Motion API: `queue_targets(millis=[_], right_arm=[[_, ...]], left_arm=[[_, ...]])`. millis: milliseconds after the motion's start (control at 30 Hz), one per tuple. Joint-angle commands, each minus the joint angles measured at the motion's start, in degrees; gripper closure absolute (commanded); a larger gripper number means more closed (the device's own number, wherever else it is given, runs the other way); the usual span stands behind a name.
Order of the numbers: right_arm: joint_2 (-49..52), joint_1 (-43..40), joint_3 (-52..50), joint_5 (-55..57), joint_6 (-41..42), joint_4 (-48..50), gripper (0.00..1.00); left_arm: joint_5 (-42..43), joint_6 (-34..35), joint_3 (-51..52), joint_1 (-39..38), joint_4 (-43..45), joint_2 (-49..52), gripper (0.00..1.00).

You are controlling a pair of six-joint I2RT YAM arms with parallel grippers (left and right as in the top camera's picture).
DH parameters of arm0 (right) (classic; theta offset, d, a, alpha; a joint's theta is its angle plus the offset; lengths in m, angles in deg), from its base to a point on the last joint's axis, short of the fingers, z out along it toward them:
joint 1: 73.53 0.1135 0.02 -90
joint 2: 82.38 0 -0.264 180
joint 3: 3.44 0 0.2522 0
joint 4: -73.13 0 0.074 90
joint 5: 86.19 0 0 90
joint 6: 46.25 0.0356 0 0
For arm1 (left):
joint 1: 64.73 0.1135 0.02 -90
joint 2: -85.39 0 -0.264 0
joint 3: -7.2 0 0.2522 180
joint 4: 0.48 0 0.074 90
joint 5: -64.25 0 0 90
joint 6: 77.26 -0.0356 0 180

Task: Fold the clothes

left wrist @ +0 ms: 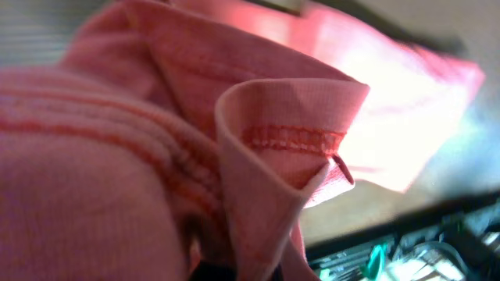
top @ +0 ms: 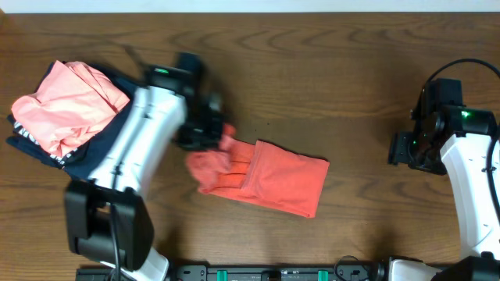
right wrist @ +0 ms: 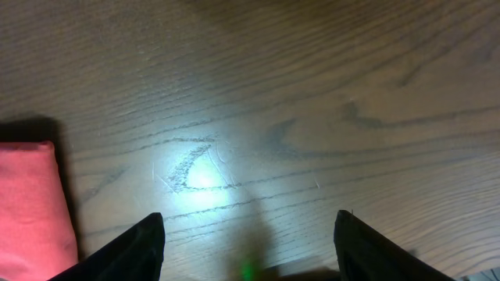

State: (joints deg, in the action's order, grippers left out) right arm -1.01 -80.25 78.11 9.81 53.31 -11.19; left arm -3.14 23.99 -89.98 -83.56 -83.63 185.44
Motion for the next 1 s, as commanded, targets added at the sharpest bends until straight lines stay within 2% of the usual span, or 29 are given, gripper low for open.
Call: queue_targets(millis=[0, 167, 267, 333, 400, 433, 467, 567, 700, 867, 967], right_arm=[[-0.6, -0.3, 0.9, -0.3, -1.1, 0.0, 0.32], [-0.6, -0.3, 0.9, -0.5, -1.1, 0.0, 0.32], [-0.6, -0.3, 0.9, -1.6, -1.3, 0.0, 0.32], [-0.6, -0.3, 0.9, -2.0, -1.6, 0.0, 0.33], [-0.6, -0.3, 0.9, -2.0, -1.6, -0.2, 0.33], [-0.6, -0.3, 0.9, -2.0, -1.6, -0.3, 0.32], [-0.6, -0.3, 0.9, -2.2, -1.6, -0.6, 0.32], [-0.6, -0.3, 0.9, -4.7, -2.0, -0.7, 0.28], [-0.6, -0.2, 0.9, -9.2, -2.4, -0.7, 0.27], [-0.6, 1.3, 0.7, -15.9, -7.1, -0.9, 0.24], [-0.6, 2.3, 0.5, -15.9, -7.1, -0.8, 0.23]], left_arm=[[2.9, 4.6, -0.8, -10.5, 2.7, -1.1, 0.94], [-2.2, 10.0, -0.8, -22.7, 9.0, -1.0, 0.94], [-5.4, 10.6, -0.8, -27.8, 13.2, -0.8, 0.93], [-6.7, 10.5, -0.7, -30.5, 15.9, -0.4, 0.87], [-6.9, 10.5, -0.7, -32.1, 17.1, 0.0, 0.55], [-6.8, 10.5, -0.7, -32.6, 17.6, 0.2, 0.36], [-6.8, 10.4, -0.7, -33.0, 18.2, 0.2, 0.24], [-6.8, 7.4, -0.7, -32.7, 18.5, 0.1, 0.14], [-6.9, 6.4, -0.7, -29.0, 16.6, -1.3, 0.12], [-6.9, 6.4, -0.7, -19.6, 12.9, -2.0, 0.09], [-6.9, 6.3, 0.4, -14.2, 13.2, -1.5, 0.0]])
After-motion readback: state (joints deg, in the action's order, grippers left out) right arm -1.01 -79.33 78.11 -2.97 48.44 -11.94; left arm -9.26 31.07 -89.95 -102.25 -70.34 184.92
